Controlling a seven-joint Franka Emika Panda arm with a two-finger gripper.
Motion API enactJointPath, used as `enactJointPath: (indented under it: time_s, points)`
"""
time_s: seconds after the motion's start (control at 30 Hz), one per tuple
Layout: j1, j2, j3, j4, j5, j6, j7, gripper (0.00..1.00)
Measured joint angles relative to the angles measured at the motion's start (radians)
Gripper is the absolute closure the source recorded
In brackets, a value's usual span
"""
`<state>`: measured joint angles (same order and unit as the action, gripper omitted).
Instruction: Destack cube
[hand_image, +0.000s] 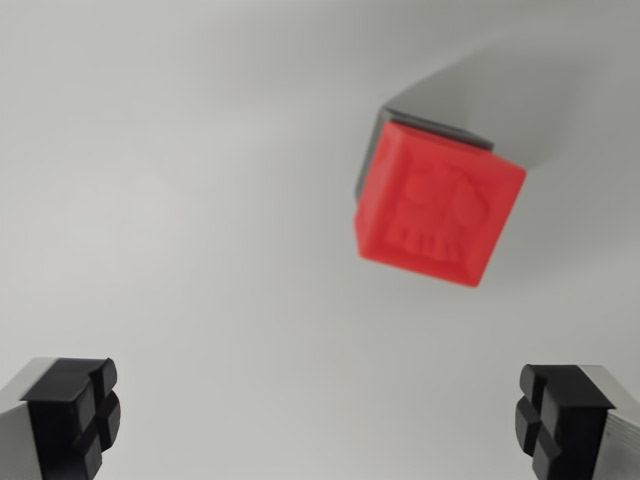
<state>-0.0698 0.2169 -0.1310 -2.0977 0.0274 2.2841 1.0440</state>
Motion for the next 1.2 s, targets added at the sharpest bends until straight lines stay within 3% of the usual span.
enactJointPath:
  time_s: [0.57, 0.7, 1.2]
  points:
    - [-0.041, 0.080, -0.041, -0.052, 0.044, 0.151, 0.100, 0.00]
    - [-0.045, 0.104, -0.042, -0.054, 0.053, 0.180, 0.101, 0.00]
    - [-0.053, 0.227, -0.024, -0.055, 0.089, 0.299, 0.082, 0.00]
